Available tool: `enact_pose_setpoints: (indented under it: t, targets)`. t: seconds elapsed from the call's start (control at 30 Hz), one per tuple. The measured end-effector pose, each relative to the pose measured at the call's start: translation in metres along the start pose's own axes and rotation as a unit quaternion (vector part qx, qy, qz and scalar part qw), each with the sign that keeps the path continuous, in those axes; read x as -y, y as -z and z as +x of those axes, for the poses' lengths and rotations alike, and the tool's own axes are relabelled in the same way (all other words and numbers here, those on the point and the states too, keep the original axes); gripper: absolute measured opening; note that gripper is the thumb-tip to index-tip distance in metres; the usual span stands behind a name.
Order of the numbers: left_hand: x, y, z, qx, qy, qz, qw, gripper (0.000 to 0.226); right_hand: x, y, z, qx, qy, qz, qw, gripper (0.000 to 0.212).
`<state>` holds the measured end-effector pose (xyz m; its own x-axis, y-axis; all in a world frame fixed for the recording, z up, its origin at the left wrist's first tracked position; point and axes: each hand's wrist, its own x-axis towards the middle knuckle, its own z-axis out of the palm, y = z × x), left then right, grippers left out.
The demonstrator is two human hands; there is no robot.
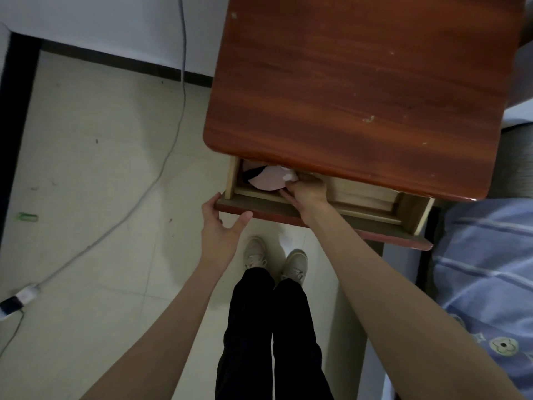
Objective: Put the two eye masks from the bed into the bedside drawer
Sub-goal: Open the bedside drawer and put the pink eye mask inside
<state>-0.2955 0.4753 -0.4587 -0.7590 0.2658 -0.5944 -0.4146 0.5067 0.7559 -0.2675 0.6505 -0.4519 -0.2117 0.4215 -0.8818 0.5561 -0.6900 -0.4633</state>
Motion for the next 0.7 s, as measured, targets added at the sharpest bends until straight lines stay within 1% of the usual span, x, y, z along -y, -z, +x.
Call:
enact_pose_setpoints:
  t: [0.03, 0.07, 0.13, 0.27, 0.33, 0.43, 0.53, 0.63, 0.7]
  targets:
    - [0.001, 0.000, 0.000, -0.001, -0.001, -0.001, 1.000, 0.069, -0.004, -0.001, 0.006, -0.002, 0.000, -0.016, 1.000, 0.029]
    - [0.000, 0.000, 0.000, -0.002, -0.002, 0.001, 1.000, 0.069, -0.005, -0.002, 0.009, -0.020, 0.004, -0.052, 0.998, 0.030]
    - [-0.001, 0.001, 0.001, 0.001, -0.002, 0.015, 1.000, 0.069, -0.008, -0.003, 0.012, -0.061, 0.023, -0.134, 0.989, 0.023]
    - [-0.009, 0.013, 0.005, 0.025, 0.009, 0.064, 0.998, 0.060, -0.006, 0.002, -0.008, -0.060, 0.090, -0.269, 0.957, 0.023]
    - [-0.019, 0.023, 0.005, 0.048, 0.014, 0.112, 0.992, 0.055, -0.005, 0.012, -0.029, -0.053, 0.109, -0.286, 0.950, 0.024]
    - [-0.041, 0.038, -0.003, 0.095, -0.001, 0.241, 0.966, 0.060, -0.004, 0.029, -0.070, -0.029, 0.121, -0.275, 0.953, 0.029]
    - [-0.070, 0.050, -0.028, 0.142, -0.068, 0.316, 0.936, 0.061, -0.003, 0.054, -0.121, -0.029, 0.152, -0.299, 0.942, 0.040]
    - [-0.110, 0.053, -0.056, 0.184, -0.166, 0.351, 0.903, 0.055, -0.004, 0.087, -0.179, -0.040, 0.232, -0.334, 0.913, 0.047]
    - [-0.140, 0.045, -0.078, 0.211, -0.240, 0.376, 0.870, 0.052, -0.007, 0.111, -0.218, -0.062, 0.279, -0.355, 0.890, 0.051]
